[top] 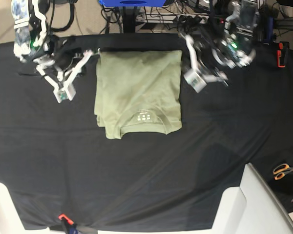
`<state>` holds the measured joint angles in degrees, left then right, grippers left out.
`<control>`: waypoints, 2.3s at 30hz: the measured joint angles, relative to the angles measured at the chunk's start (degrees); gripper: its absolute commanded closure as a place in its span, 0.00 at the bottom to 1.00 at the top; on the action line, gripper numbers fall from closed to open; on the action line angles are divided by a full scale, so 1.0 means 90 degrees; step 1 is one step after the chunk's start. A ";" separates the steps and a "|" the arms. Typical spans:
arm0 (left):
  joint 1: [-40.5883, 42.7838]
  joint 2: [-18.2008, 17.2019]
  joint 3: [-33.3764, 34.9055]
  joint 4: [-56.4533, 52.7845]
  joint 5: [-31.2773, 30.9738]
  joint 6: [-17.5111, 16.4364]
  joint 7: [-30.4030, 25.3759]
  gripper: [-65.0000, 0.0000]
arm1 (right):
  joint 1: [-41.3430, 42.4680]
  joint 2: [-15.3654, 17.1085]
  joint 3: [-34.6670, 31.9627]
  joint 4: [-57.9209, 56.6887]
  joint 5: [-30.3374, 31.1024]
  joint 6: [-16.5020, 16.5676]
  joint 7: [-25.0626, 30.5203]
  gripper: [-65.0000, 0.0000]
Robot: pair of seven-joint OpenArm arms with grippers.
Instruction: Fold the T-shirt properly
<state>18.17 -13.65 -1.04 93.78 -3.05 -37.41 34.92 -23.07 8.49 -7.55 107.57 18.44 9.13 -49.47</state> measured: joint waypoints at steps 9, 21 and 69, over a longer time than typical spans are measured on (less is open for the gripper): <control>0.0940 -0.0384 -0.1435 0.0542 0.0092 -0.0019 -0.0068 1.00 | 0.0333 -0.0017 -0.1362 -0.0355 0.0078 0.0539 0.0019 1.00; 0.2108 -0.0828 -0.1554 0.0500 0.0049 -0.0024 -0.0121 1.00 | 0.0685 -0.0090 -0.0967 -0.2023 0.0214 0.0595 0.0787 1.00; 0.1098 0.0221 0.1421 -0.6880 0.1574 0.2130 -0.3968 1.00 | -0.1246 0.1168 -0.1377 -0.4935 0.0204 -0.0051 0.2035 1.00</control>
<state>28.05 -11.66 11.75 31.86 11.11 -18.24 -0.80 -34.28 19.00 -19.94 63.16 20.27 8.67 -31.16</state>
